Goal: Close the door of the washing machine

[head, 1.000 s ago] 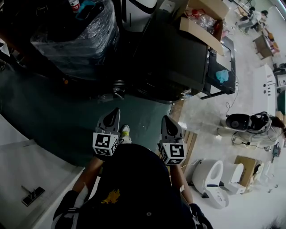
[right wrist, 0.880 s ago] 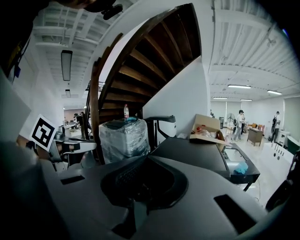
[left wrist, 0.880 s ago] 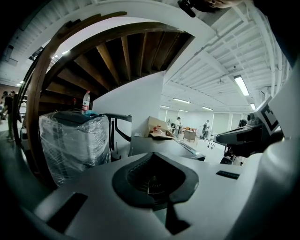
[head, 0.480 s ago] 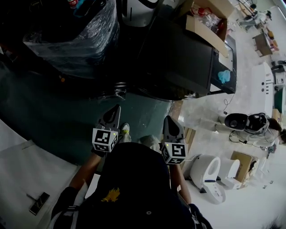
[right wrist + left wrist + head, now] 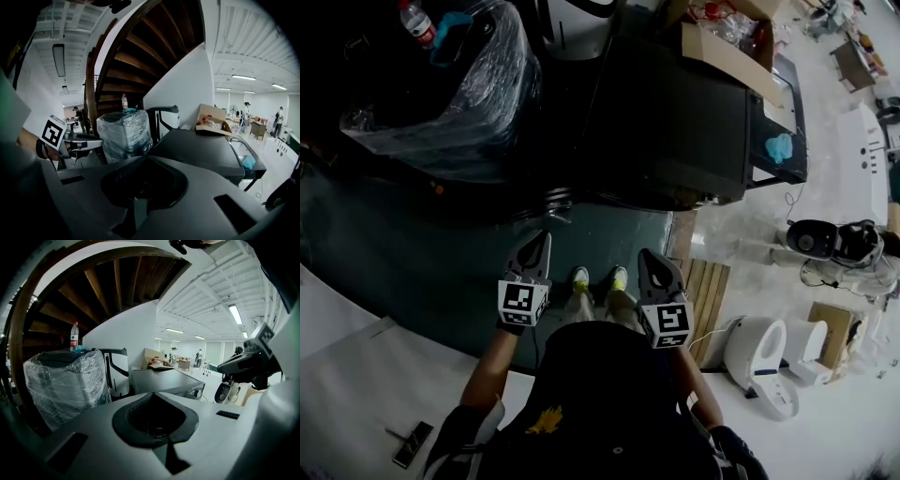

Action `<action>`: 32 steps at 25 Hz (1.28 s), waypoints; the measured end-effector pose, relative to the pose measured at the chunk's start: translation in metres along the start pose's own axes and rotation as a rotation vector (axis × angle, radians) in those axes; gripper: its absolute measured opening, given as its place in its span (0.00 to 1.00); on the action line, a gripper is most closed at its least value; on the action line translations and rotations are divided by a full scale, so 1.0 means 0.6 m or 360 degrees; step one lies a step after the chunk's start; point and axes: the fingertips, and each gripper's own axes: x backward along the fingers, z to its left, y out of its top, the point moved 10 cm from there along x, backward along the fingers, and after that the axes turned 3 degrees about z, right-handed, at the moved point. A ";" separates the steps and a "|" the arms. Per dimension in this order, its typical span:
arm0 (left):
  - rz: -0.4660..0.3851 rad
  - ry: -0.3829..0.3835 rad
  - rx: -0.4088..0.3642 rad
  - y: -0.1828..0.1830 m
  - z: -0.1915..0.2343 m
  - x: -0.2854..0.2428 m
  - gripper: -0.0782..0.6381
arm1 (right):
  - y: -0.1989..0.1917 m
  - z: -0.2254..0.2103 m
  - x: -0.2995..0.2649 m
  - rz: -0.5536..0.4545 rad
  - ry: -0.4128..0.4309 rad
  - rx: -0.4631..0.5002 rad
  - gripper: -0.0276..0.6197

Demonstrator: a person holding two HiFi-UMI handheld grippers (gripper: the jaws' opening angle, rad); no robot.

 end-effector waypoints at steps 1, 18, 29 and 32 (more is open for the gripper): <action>0.0009 0.0003 -0.0009 0.000 0.004 -0.007 0.13 | 0.001 -0.005 -0.006 -0.0002 0.0001 -0.0004 0.08; 0.0369 -0.0042 -0.0218 -0.070 0.083 -0.124 0.14 | -0.022 -0.027 -0.058 0.0024 0.0059 -0.0088 0.08; 0.0739 -0.0169 -0.0216 -0.205 0.169 -0.233 0.37 | -0.033 0.020 -0.071 0.0075 0.0124 -0.0112 0.08; 0.0963 -0.0191 -0.0302 -0.283 0.191 -0.255 0.40 | -0.038 0.029 -0.062 0.0098 0.0126 -0.0130 0.08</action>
